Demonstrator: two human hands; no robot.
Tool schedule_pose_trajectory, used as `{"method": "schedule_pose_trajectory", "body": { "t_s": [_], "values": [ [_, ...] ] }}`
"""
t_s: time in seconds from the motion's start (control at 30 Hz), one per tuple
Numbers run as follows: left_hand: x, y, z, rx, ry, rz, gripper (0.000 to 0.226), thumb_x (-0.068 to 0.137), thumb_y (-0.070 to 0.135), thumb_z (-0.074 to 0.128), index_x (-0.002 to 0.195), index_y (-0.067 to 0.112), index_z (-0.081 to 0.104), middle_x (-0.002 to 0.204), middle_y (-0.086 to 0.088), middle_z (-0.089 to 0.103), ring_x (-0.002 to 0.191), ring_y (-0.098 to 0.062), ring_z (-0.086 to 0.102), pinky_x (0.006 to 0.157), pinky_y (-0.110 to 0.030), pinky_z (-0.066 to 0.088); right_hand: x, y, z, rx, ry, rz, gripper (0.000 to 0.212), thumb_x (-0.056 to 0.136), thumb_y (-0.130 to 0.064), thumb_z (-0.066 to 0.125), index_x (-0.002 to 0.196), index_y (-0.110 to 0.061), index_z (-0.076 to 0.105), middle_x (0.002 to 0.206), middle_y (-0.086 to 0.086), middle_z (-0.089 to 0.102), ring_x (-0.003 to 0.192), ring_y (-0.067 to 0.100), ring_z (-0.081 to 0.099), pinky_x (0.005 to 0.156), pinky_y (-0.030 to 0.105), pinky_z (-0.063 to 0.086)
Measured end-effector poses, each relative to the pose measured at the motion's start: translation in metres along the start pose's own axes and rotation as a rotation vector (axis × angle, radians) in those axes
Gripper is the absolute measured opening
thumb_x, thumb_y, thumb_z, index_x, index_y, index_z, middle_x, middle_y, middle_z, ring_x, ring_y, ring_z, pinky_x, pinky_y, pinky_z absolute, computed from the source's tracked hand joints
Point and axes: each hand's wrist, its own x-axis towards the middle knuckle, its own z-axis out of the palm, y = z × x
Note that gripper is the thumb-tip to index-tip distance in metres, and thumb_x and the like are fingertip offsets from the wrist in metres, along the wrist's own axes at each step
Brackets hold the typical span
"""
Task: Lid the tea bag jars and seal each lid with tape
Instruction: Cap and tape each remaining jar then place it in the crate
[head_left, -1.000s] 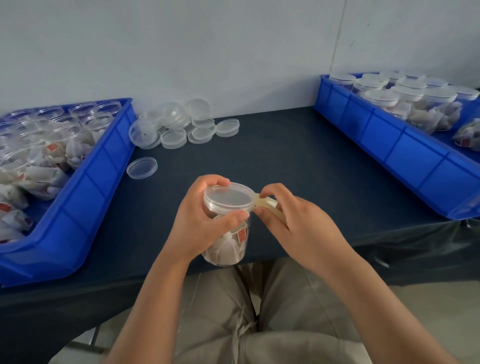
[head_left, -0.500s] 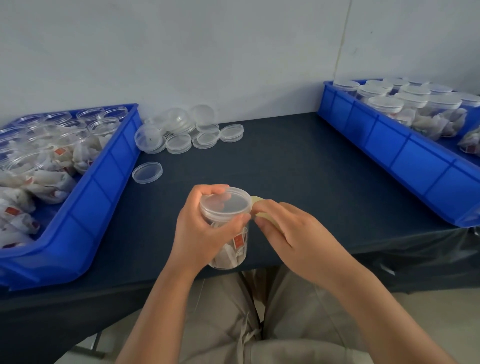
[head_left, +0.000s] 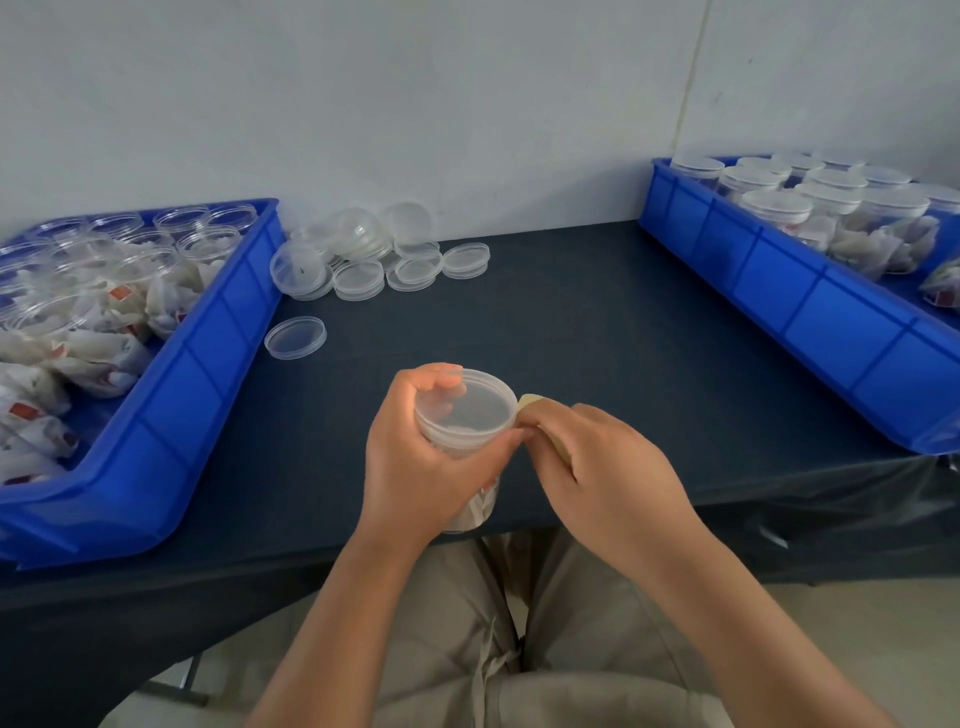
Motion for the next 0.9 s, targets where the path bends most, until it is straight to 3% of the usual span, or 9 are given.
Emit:
{"method": "schedule_pose_trajectory", "body": {
  "t_s": [0.1,0.23,0.33,0.5,0.67,0.73,0.9],
  "values": [
    [-0.002,0.000,0.004,0.021,0.042,0.043,0.067,0.065,0.053,0.093,0.115,0.028,0.057,0.125,0.012,0.068,0.123,-0.012,0.065,0.097,-0.022,0.053,0.002,0.000,-0.002,0.032,-0.029,0.004,0.022,0.111,-0.035,0.045,0.117,-0.038,0.066,0.087,-0.018,0.059,0.083,0.009,0.058,0.070,0.027,0.049],
    [0.000,-0.001,0.002,0.013,0.055,0.013,0.064,0.063,0.052,0.091,0.113,0.031,0.057,0.123,0.014,0.068,0.122,-0.010,0.065,0.096,-0.023,0.053,0.002,0.008,-0.011,0.129,-0.097,-0.023,0.022,0.112,-0.038,0.045,0.113,-0.035,0.066,0.087,-0.014,0.062,0.090,0.010,0.060,0.074,0.030,0.049],
    [0.001,0.001,0.004,0.026,0.049,0.024,0.066,0.063,0.055,0.091,0.113,0.030,0.057,0.122,0.015,0.069,0.121,-0.010,0.065,0.095,-0.021,0.053,0.001,0.009,-0.011,0.060,-0.086,-0.014,0.026,0.111,-0.044,0.040,0.112,-0.039,0.066,0.082,-0.013,0.059,0.086,0.010,0.058,0.071,0.033,0.051],
    [-0.005,-0.001,0.011,0.126,0.098,0.119,0.071,0.064,0.055,0.094,0.116,0.022,0.059,0.127,0.012,0.068,0.122,-0.014,0.067,0.096,-0.034,0.057,0.000,0.001,-0.004,-0.130,0.002,0.039,0.024,0.110,-0.039,0.040,0.117,-0.043,0.063,0.087,-0.012,0.061,0.080,0.013,0.059,0.066,0.038,0.054],
    [-0.008,0.001,0.014,0.236,0.110,0.230,0.072,0.063,0.053,0.095,0.115,0.018,0.061,0.130,0.014,0.065,0.120,0.000,0.063,0.094,-0.008,0.044,0.002,0.001,-0.002,-0.173,0.028,0.051,0.022,0.109,-0.034,0.042,0.114,-0.038,0.063,0.085,-0.013,0.055,0.072,0.011,0.053,0.056,0.028,0.039],
    [-0.007,0.002,0.014,0.253,0.084,0.247,0.072,0.062,0.053,0.096,0.114,0.016,0.062,0.131,0.011,0.066,0.120,0.001,0.063,0.094,-0.006,0.043,0.003,0.004,-0.003,-0.184,0.016,0.059,0.021,0.110,-0.035,0.040,0.114,-0.039,0.061,0.088,-0.013,0.055,0.073,0.011,0.054,0.058,0.027,0.042],
    [-0.009,0.002,0.011,0.276,0.084,0.293,0.070,0.062,0.051,0.096,0.112,0.015,0.063,0.131,0.011,0.066,0.119,0.003,0.062,0.093,-0.005,0.042,0.006,0.003,-0.004,-0.222,-0.010,0.098,0.022,0.111,-0.035,0.040,0.118,-0.041,0.060,0.091,-0.014,0.053,0.074,0.010,0.050,0.056,0.020,0.029]
  ]
}}
